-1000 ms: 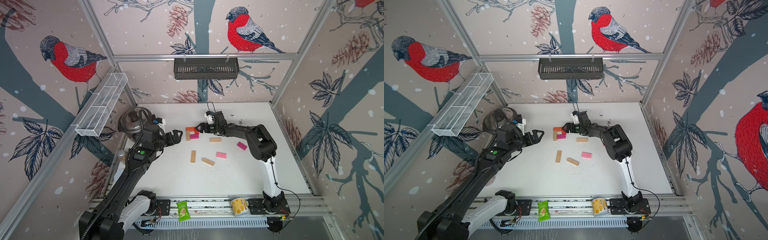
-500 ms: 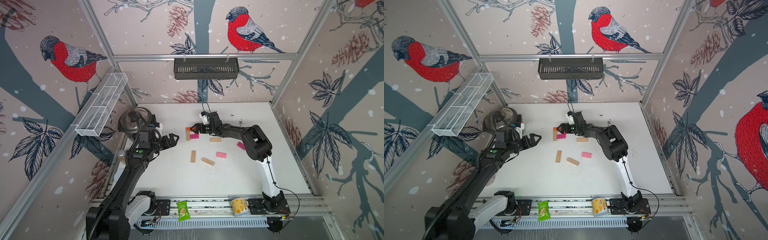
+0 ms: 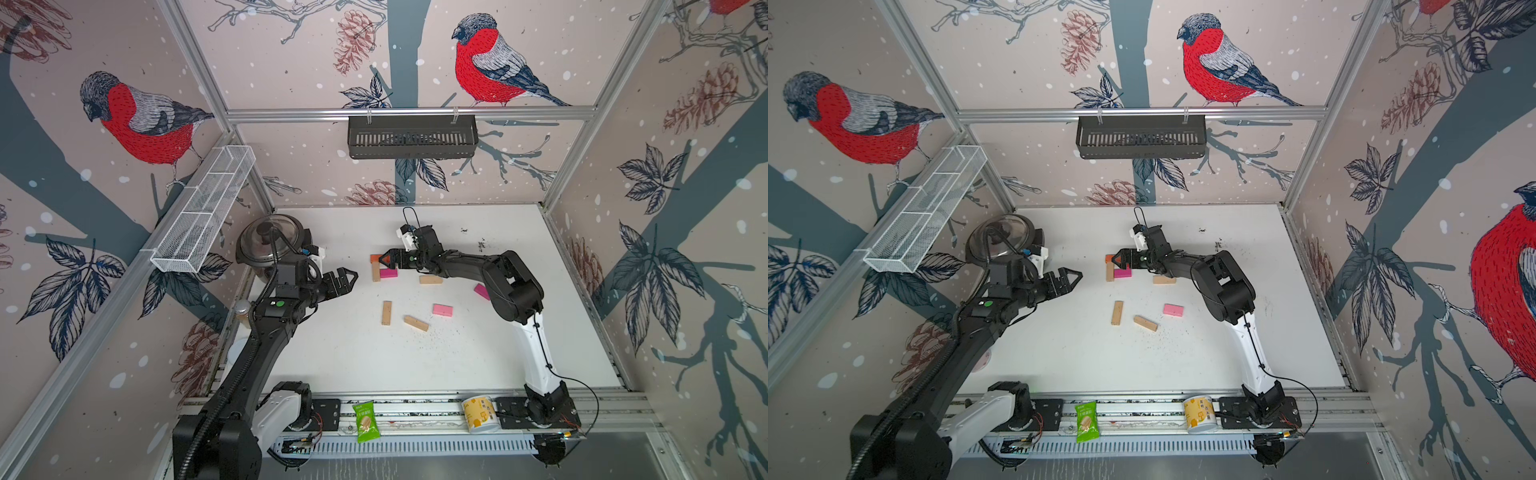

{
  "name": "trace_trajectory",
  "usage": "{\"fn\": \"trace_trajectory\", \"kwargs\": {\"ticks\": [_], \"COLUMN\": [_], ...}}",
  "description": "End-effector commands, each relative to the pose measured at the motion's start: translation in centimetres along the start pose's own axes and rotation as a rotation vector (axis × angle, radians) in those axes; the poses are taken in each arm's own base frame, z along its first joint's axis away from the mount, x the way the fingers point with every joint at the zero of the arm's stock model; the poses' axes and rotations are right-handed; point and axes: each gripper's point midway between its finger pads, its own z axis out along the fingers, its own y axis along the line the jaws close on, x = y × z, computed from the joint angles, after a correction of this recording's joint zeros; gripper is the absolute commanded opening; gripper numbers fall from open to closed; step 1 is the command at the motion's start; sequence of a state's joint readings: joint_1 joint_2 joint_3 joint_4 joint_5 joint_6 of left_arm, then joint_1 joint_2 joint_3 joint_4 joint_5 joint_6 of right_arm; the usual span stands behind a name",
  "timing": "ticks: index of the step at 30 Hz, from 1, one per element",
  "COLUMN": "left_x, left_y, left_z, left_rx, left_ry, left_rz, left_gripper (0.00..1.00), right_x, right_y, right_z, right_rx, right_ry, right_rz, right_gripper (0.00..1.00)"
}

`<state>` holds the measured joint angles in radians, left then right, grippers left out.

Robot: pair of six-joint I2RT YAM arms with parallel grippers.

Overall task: Assemble the letter p with building blocks
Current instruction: Adjust the building block at the center of the board.

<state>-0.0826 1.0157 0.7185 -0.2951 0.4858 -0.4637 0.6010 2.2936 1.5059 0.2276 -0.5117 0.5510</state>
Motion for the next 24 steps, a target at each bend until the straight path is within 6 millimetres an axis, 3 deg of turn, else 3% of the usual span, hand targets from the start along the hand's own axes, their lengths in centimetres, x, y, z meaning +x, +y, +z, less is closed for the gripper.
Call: {"fn": "trace_trajectory", "kwargs": {"ticks": [1,7,12,16,24], "left_x": [-0.3,-0.2,-1.4,-2.2,-4.1], "left_y": [-0.3,0.2,-0.4,1.6,3.4], "left_z": [0.0,0.8,3.0,6.4,13.4], "left_rx": [0.018,0.023,0.121,0.081,0.019], "left_ry": [-0.013,-0.016,-0.06,-0.054,0.012], "left_rz": [0.025,-0.026,-0.171,-0.237,-0.259], "left_gripper": [0.97,0.97,0.97,0.97,0.97], "right_x": [4.8,2.7,1.7,1.3,3.2], "right_y": [-3.6,-3.5,-3.1,-2.5,-0.8], "right_z": [-0.3,-1.4,-3.0,-5.7,-11.1], "right_rx": [0.133,0.139,0.132,0.134,0.123], "right_ry": [0.167,0.139,0.127,0.095,0.038], "right_rz": [0.165,0.146,0.133,0.114,0.125], "right_gripper": [0.93,0.95,0.98,1.0,1.0]}}
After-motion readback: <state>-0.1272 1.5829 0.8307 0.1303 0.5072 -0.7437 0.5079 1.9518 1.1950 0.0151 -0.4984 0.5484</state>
